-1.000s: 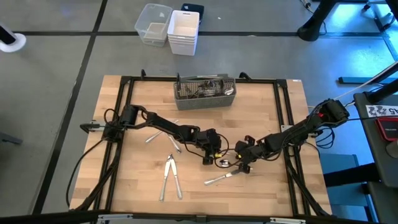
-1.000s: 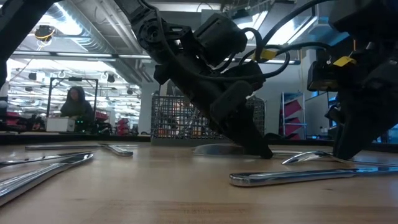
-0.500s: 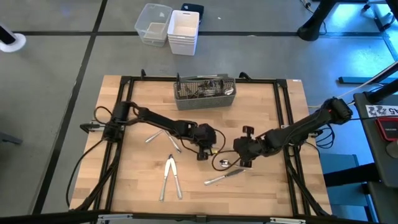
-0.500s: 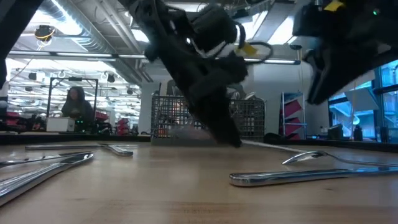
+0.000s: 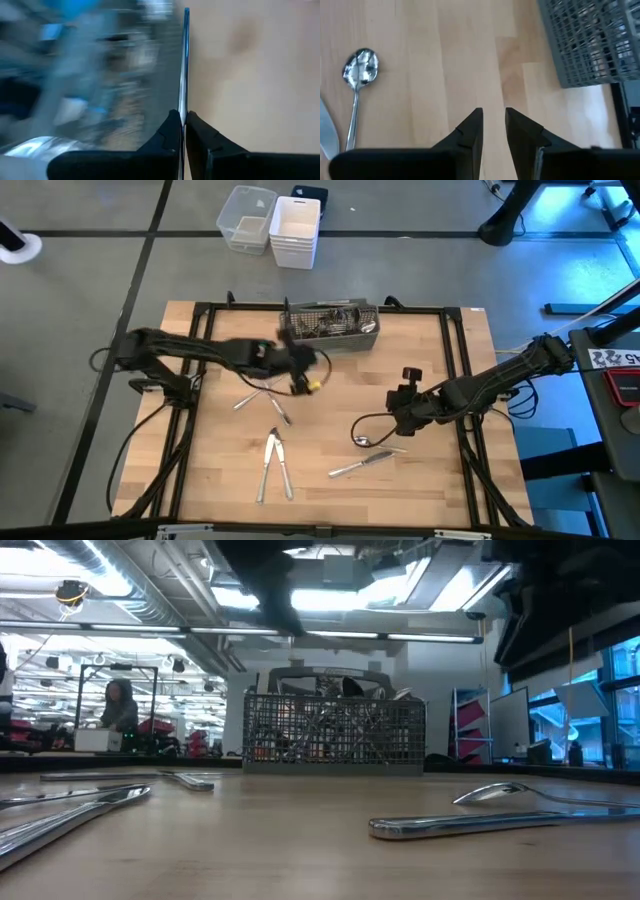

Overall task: Sort silverware
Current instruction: Put the silver table knife into the gray silverware organizer, then adjust the silver knife into the silverware organizer

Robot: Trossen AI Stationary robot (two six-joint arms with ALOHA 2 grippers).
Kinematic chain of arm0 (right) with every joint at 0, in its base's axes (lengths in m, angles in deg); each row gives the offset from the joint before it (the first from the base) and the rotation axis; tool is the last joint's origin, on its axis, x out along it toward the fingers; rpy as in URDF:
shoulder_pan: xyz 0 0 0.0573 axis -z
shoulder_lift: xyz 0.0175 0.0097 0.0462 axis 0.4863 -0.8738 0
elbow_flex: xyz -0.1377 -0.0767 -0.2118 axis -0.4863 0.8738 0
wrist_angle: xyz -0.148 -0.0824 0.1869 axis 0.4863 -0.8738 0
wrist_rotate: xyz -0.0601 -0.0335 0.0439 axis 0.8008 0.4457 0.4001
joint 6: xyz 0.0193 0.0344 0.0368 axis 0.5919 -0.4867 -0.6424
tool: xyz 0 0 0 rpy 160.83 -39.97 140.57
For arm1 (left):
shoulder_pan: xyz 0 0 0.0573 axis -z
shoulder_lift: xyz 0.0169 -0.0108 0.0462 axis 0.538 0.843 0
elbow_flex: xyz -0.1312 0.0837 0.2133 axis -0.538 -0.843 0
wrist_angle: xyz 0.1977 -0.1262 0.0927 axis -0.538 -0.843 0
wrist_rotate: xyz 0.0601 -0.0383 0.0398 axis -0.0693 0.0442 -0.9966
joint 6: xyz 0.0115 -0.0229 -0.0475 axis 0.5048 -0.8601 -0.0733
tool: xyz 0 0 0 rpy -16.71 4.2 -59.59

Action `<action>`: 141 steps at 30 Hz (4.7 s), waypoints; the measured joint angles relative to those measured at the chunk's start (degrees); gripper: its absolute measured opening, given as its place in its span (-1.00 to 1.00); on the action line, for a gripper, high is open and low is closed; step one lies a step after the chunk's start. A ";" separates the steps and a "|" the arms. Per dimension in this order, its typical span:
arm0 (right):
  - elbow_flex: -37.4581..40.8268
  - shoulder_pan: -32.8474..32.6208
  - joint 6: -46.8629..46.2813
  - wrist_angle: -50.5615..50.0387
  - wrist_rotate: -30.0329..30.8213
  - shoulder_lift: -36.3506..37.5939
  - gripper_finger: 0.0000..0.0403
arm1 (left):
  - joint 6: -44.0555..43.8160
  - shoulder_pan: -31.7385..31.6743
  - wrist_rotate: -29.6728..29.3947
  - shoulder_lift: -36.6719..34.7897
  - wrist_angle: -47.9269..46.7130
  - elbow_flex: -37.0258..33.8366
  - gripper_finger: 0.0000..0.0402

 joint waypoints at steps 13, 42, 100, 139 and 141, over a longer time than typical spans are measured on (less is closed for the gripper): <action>-0.01 -0.01 1.48 -0.70 0.02 0.44 -0.59 | 18.66 -11.42 -18.62 -6.39 -10.60 0.07 -0.98; -0.01 -0.01 1.50 -1.05 1.96 0.36 -0.59 | 48.04 -6.74 -34.87 -2.45 -13.38 0.07 -0.98; 0.03 -0.01 1.48 -0.61 1.78 0.29 -0.59 | 49.50 -10.37 -12.05 8.30 -18.69 0.23 -0.82; 0.03 0.01 1.50 -1.09 1.17 0.32 -0.59 | -7.27 -8.76 -7.38 -9.66 -19.11 0.07 -0.38; 0.03 0.00 1.50 -1.05 1.17 0.32 -0.59 | -18.13 -9.12 -4.09 -12.05 -21.85 0.07 -0.38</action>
